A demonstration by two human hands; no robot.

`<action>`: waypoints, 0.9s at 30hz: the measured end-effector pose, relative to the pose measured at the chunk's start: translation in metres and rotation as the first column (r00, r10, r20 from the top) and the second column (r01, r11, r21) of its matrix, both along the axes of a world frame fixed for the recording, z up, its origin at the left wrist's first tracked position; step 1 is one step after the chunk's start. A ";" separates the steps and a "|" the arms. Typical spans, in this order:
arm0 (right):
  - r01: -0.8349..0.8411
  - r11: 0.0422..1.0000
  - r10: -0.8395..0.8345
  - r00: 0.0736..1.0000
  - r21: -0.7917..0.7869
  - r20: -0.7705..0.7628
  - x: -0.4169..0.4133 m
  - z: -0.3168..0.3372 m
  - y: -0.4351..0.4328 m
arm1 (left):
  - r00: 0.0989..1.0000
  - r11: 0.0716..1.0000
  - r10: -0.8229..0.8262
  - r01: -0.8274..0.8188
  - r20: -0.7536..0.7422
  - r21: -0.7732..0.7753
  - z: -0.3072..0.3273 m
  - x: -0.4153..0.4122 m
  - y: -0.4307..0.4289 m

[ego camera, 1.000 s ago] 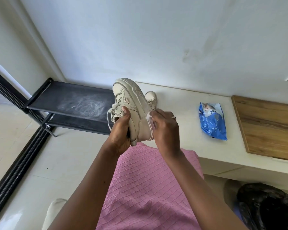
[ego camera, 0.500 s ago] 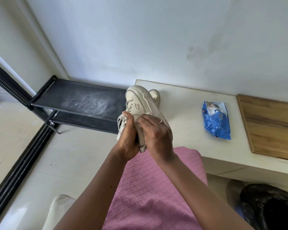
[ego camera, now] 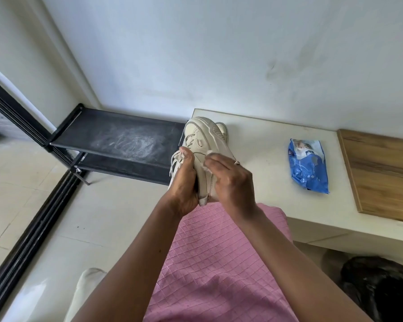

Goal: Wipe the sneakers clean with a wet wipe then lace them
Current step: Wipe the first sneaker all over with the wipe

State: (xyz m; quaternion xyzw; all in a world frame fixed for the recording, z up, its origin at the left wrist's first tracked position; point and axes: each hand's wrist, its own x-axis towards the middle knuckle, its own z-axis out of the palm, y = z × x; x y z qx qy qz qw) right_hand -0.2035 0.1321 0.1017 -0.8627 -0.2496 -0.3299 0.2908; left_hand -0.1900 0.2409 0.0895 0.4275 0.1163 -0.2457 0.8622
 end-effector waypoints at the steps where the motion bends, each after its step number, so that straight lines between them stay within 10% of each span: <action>1: -0.048 0.999 0.048 0.999 -0.015 0.015 -0.005 -0.003 0.000 | 1.000 1.000 -0.008 0.008 0.008 0.025 -0.001 0.003 0.003; 7: -0.201 0.948 0.250 0.951 -0.246 0.185 -0.016 -0.019 -0.019 | 0.999 0.999 -0.003 0.002 0.032 0.040 0.001 0.008 0.005; 14: 0.113 0.994 -0.114 0.991 0.016 0.069 -0.007 -0.003 -0.005 | 0.998 0.999 -0.028 0.027 0.048 0.038 0.012 0.005 -0.002; 22: -0.087 0.979 0.122 0.975 -0.186 0.185 -0.017 -0.015 -0.023 | 0.996 1.000 -0.002 -0.001 0.089 0.026 0.023 0.019 0.005; 27: 0.106 0.994 -0.103 0.983 -0.007 0.150 -0.003 0.006 -0.017 | 0.994 0.999 0.003 -0.007 0.109 0.042 0.031 0.018 0.002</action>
